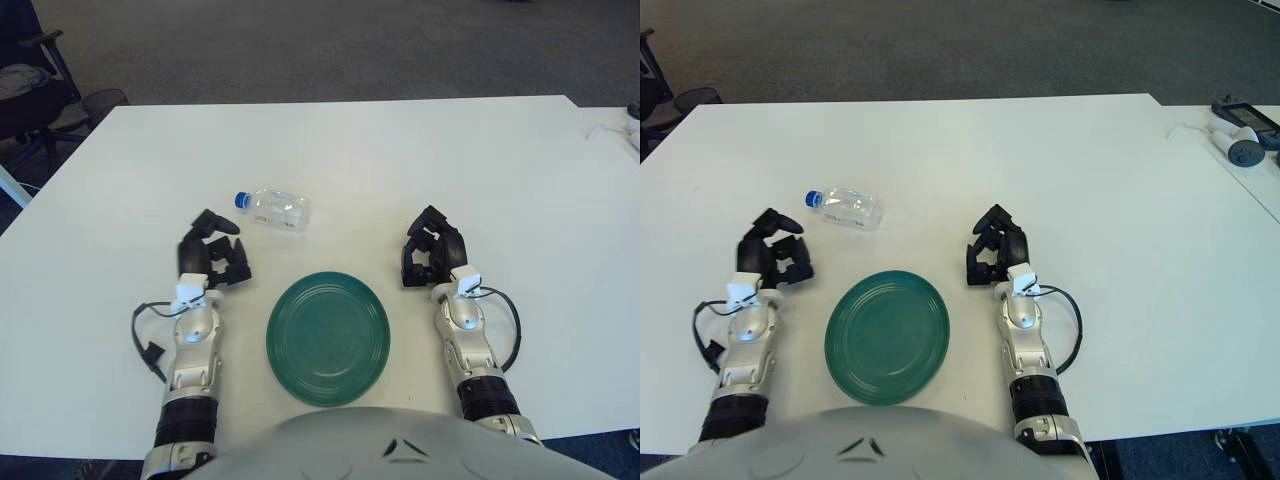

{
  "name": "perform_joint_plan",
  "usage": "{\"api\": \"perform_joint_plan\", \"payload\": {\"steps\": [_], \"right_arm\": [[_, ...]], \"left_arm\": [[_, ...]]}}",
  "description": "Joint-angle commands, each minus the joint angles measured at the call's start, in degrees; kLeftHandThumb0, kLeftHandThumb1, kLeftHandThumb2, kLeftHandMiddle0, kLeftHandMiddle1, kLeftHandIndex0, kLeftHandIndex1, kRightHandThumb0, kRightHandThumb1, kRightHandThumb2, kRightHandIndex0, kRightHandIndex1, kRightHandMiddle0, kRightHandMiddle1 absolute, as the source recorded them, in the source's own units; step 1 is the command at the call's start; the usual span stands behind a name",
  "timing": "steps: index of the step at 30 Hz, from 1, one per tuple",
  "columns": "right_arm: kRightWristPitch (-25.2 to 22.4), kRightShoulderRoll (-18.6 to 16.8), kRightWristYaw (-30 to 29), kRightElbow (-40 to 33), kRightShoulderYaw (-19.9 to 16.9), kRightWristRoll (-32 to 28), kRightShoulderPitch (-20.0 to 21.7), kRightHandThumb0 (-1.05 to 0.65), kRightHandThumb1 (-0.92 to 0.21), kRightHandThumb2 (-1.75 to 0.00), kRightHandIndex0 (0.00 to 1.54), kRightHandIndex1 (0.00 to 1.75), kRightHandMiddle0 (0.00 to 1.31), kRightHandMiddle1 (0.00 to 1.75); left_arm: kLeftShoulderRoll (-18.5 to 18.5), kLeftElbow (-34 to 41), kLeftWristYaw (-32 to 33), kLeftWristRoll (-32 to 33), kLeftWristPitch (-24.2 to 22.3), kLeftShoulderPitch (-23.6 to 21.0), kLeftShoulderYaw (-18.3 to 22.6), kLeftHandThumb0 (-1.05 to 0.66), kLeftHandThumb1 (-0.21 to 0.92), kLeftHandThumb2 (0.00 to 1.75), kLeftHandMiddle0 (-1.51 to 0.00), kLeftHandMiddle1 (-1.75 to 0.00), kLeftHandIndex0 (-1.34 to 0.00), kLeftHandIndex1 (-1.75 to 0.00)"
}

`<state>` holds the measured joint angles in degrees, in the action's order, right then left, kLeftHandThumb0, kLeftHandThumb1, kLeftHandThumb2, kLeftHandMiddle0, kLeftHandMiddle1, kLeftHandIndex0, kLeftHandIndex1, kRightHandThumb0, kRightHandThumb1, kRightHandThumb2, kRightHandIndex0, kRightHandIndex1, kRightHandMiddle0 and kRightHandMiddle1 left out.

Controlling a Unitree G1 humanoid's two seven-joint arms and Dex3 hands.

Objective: Put the bottle into the plate.

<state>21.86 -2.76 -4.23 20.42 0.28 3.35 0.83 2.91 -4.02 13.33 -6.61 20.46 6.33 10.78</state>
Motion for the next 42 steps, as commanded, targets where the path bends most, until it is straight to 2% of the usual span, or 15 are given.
{"api": "perform_joint_plan", "payload": {"steps": [1, 5, 10, 12, 17, 22, 24, 31, 34, 35, 36, 37, 38, 39, 42], "right_arm": [[-2.30, -0.24, 0.70, 3.27, -0.07, -0.93, -1.79, 0.00, 0.08, -1.72, 0.95, 1.61, 0.69, 1.75], [-2.58, -0.24, 0.23, 3.47, -0.07, -0.35, -1.55, 0.00, 0.08, -1.72, 0.95, 1.61, 0.69, 1.75], [-2.31, -0.37, 0.15, 3.98, -0.13, -0.42, -1.21, 0.00, 0.08, -1.73, 0.94, 1.62, 0.69, 1.75], [-2.20, -0.40, 0.12, 4.27, -0.18, -0.46, -1.05, 0.00, 0.08, -1.73, 0.94, 1.62, 0.69, 1.75], [-1.27, -0.31, 0.25, 5.68, -0.36, -0.62, -0.44, 0.00, 0.09, -1.73, 0.94, 1.62, 0.69, 1.75], [-0.93, -0.37, 0.50, 6.48, -0.53, -0.96, -0.01, 0.00, 0.09, -1.74, 0.95, 1.62, 0.70, 1.75], [-1.05, -0.42, 0.49, 6.61, -0.61, -1.05, 0.09, 0.00, 0.09, -1.74, 0.95, 1.62, 0.70, 1.75], [-1.29, -0.44, -0.26, 7.35, -0.66, -0.43, 0.76, 0.00, 0.10, -1.73, 0.96, 1.60, 0.70, 1.75], [-1.28, -0.37, -0.46, 7.72, -0.68, -0.35, 1.07, 0.00, 0.10, -1.73, 0.96, 1.59, 0.70, 1.75], [-1.35, -0.35, -0.77, 7.80, -0.63, -0.09, 1.14, 0.00, 0.10, -1.73, 0.96, 1.59, 0.70, 1.75], [-1.40, -0.34, -0.99, 7.85, -0.59, 0.10, 1.18, 0.00, 0.10, -1.73, 0.96, 1.59, 0.70, 1.75], [-1.45, -0.34, -1.20, 8.02, -0.55, 0.29, 1.31, 0.00, 0.10, -1.73, 0.96, 1.59, 0.70, 1.75], [-1.47, -0.33, -1.34, 8.17, -0.52, 0.40, 1.41, 0.00, 0.10, -1.73, 0.96, 1.59, 0.70, 1.75], [-1.49, -0.32, -1.35, 8.30, -0.49, 0.42, 1.50, 0.00, 0.10, -1.73, 0.96, 1.59, 0.71, 1.75], [-1.39, -0.31, -1.29, 8.90, -0.44, 0.37, 1.83, 0.00, 0.10, -1.73, 0.96, 1.59, 0.71, 1.75]], "left_arm": [[1.16, 2.78, 1.58, -3.03, 2.22, -0.59, 0.38, -0.59, 0.05, 1.65, -1.35, -1.75, -0.84, -1.75], [3.04, 5.53, 2.49, -6.85, 3.40, -0.81, 0.25, -0.58, 0.07, 1.63, -1.34, -1.75, -0.82, -1.75], [6.59, 9.12, 5.10, -15.84, 2.99, -3.33, 0.67, -0.55, 0.12, 1.56, -1.31, -1.75, -0.77, -1.75], [7.15, 8.81, 5.35, -16.78, 3.03, -3.83, 0.73, -0.54, 0.14, 1.53, -1.29, -1.75, -0.75, -1.75], [13.18, 4.64, 3.31, -18.25, 6.74, -9.66, -0.26, -0.51, 0.21, 1.45, -1.26, -1.75, -0.70, -1.75], [18.31, 1.72, -0.27, -18.09, 11.34, -10.91, -2.19, -0.50, 0.23, 1.42, -1.19, -1.75, -0.67, -1.75], [20.43, 0.93, -2.28, -17.82, 12.73, -11.01, -3.02, -0.50, 0.23, 1.41, -1.13, -1.75, -0.67, -1.75], [25.63, -3.04, -8.10, -17.57, 16.84, -13.43, -6.27, -0.44, 0.41, 1.18, -0.72, -1.75, -0.53, -1.74], [27.06, -3.88, -10.14, -18.23, 16.90, -14.61, -7.55, -0.42, 0.52, 1.02, -0.40, -1.73, -0.47, -1.71], [27.88, -4.00, -12.50, -19.29, 15.62, -15.91, -9.12, -0.41, 0.56, 0.96, -0.26, -1.71, -0.45, -1.70], [28.45, -4.09, -14.20, -20.03, 14.70, -16.86, -10.27, -0.56, 0.58, 0.86, -0.16, -1.36, -0.29, -1.58], [28.96, -5.31, -15.86, -21.97, 13.45, -18.50, -12.04, -0.62, 0.59, 0.82, -0.13, -1.24, -0.23, -1.53], [29.29, -6.19, -16.89, -23.29, 12.60, -19.60, -13.23, -0.74, 0.65, 0.70, -0.08, -0.91, -0.15, -1.31], [29.66, -8.25, -16.69, -25.27, 12.46, -20.62, -14.41, -0.82, 0.69, 0.61, -0.05, -0.70, -0.09, -1.17], [31.01, -12.01, -15.77, -29.30, 12.65, -22.71, -16.71, -0.95, 0.79, 0.42, -0.02, -0.36, -0.03, -0.88]]}}
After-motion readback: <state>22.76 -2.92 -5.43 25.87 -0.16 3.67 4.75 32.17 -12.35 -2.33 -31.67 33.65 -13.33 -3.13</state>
